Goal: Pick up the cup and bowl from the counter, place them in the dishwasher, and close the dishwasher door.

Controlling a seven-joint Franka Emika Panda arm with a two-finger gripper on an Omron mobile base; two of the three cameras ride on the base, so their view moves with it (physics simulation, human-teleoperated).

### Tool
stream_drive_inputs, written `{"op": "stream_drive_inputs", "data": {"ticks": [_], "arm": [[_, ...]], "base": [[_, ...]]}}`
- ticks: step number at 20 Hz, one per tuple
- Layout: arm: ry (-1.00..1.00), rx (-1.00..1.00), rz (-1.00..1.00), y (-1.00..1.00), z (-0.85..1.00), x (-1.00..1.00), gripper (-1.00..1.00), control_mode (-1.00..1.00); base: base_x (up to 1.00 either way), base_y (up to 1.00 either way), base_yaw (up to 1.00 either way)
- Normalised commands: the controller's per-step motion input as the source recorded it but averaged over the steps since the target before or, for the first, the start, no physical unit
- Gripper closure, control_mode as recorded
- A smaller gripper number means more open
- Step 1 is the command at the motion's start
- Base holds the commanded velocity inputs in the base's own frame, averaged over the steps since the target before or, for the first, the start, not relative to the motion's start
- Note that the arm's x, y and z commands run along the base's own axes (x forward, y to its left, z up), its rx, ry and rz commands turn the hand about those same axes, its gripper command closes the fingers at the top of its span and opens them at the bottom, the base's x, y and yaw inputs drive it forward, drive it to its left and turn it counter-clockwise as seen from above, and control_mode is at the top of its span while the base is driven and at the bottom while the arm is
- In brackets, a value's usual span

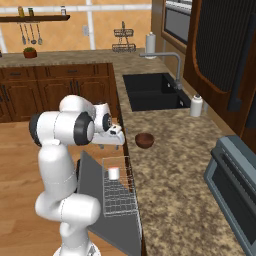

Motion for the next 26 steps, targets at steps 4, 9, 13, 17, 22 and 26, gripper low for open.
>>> {"op": "stream_drive_inputs", "data": {"ticks": [4, 9, 13, 17, 22, 26], "arm": [[-0.02, 0.00, 0.07, -0.44, 0.28, 0.29, -1.00, -1.00], [0.11, 0.00, 0.02, -0.26, 0.47, 0.28, -1.00, -1.00], [0.03, 0.00, 0.07, -0.40, 0.04, 0.39, -1.00, -1.00], [0.01, 0.00, 0.07, -0.56, 0.00, 0.45, -1.00, -1.00], [0.05, 0.01, 0.11, -0.48, -0.01, 0.38, -1.00, -1.00], [0.07, 0.00, 0.11, -0.32, -0.13, 0.36, -1.00, -1.00]], "base": [[0.00, 0.00, 0.00], [0.00, 0.00, 0.00], [0.00, 0.00, 0.00], [0.00, 0.00, 0.00], [0.00, 0.00, 0.00], [0.00, 0.00, 0.00]]}}
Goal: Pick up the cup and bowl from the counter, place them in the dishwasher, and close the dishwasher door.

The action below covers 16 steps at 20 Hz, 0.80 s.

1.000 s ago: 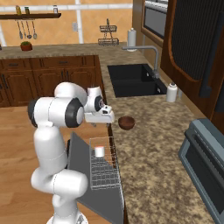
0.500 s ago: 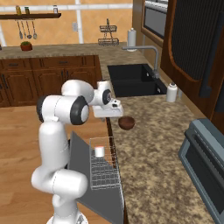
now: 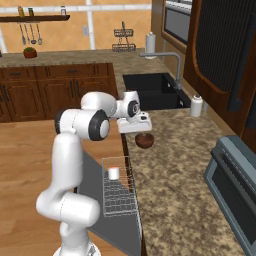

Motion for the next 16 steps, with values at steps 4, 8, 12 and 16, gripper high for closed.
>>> {"op": "stream_drive_inputs", "data": {"ticks": [4, 8, 12, 16], "arm": [[0.06, 0.00, 0.08, -0.04, -0.27, 0.21, -1.00, -1.00], [0.06, 0.00, 0.09, -0.03, -0.38, 0.10, -1.00, -1.00], [0.02, 0.00, 0.09, -0.09, -0.35, 0.05, -1.00, -1.00], [0.02, 0.00, 0.08, -0.02, -0.46, 0.00, 1.00, -1.00]], "base": [[0.00, 0.00, 0.00], [0.00, 0.00, 0.00], [0.00, 0.00, 0.00], [0.00, 0.00, 0.00]]}}
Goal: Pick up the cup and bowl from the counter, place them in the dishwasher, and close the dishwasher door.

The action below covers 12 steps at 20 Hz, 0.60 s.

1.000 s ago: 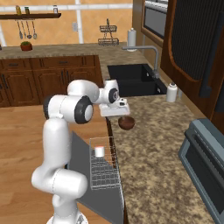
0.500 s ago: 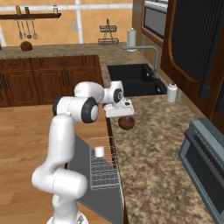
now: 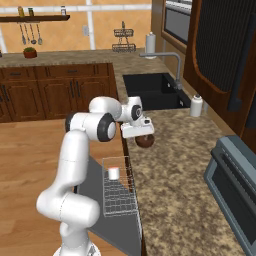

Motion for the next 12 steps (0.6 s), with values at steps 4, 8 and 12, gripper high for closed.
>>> {"op": "stream_drive_inputs", "data": {"ticks": [4, 8, 12], "arm": [[0.00, 0.00, 0.02, 0.00, -0.12, -0.03, 1.00, -1.00], [-0.02, 0.00, 0.00, 0.01, 0.00, -0.17, 1.00, -1.00], [-0.22, 0.00, 0.00, 0.39, 0.00, -0.87, 1.00, -1.00]], "base": [[0.00, 0.00, 0.00], [0.00, 0.00, 0.00], [0.00, 0.00, 0.00]]}}
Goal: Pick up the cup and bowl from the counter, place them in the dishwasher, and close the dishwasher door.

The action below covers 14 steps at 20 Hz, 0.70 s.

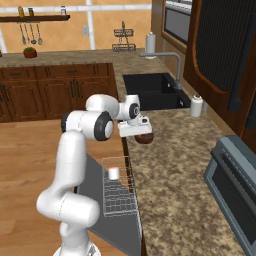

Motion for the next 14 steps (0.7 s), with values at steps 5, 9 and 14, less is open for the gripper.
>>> {"op": "stream_drive_inputs", "data": {"ticks": [5, 9, 14], "arm": [[-0.13, 0.00, 0.00, 0.59, 0.00, -1.00, 1.00, -1.00], [-0.12, 0.00, 0.00, 0.75, 0.00, -1.00, 1.00, -1.00], [-0.02, 0.03, -0.05, 0.74, 0.01, -1.00, 1.00, -1.00]], "base": [[0.00, 0.00, 0.00], [0.00, 0.00, 0.00], [0.00, 0.00, 0.00]]}}
